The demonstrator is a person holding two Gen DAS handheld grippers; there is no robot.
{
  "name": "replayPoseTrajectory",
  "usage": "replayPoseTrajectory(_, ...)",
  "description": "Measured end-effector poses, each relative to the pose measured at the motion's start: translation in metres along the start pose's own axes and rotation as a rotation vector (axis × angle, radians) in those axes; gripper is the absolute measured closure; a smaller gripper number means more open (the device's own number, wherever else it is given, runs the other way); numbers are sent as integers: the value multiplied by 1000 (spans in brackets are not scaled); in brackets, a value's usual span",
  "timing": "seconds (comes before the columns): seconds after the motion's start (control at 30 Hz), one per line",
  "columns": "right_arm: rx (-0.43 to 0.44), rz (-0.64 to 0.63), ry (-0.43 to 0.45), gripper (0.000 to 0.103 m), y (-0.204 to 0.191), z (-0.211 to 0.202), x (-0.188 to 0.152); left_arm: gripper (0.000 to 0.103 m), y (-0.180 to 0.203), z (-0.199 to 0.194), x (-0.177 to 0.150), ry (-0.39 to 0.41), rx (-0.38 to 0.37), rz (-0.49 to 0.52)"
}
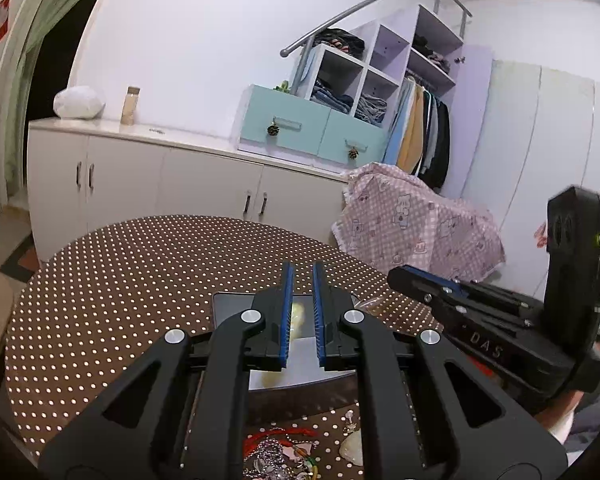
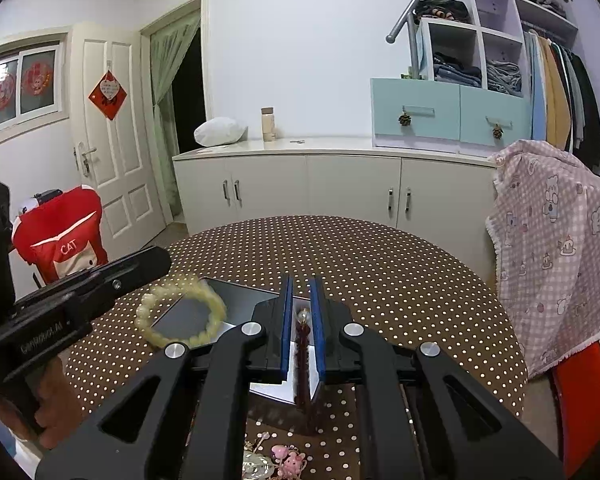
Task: Organize jewelry
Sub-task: 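Carry both bracelets over the grey box and open both tools to drop them, then withdraw both tools from the box back toward the jewelry pile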
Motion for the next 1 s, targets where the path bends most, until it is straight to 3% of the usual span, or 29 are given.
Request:
replayPoseTrajectory(0.07,-2,3,0,95,2,0,1,86,3,1,-1,-9,2,15)
replayPoseTrajectory(0.1,-6,4,0,94,2,0,1,66,4,0,-2,-11,9,18)
replayPoseTrajectory(0.13,-8,4,-1,93,3,-1,1,35,3,0,-1,-4,24,18)
replayPoseTrajectory(0.17,-11,3,-3,92,3,-2,0,32,2,-2,-1,12,34,15)
replayPoseTrajectory(0.23,-16,0,-9,88,4,-4,-2,32,0,-7,0,35,36,14)
replayPoseTrajectory(0.4,-35,-9,-16,59,3,-7,-7,32,-2,-9,0,37,53,15)
replayPoseTrajectory(0.57,-46,-31,-12,45,0,-12,-9,32,-1,-13,-2,35,71,33)
replayPoseTrajectory(1.0,-73,-32,-15,36,4,-21,-13,30,4,-21,-4,35,95,52)
Point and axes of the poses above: each gripper's, at about its wrist camera, not at the fingertips, and z roughly the way its jaws point, y to its right, x to its top, the point moved 5 cm from there along z, roughly the way its jaws point, and after that the axes turned 7 degrees about y, right-handed, at the moved point
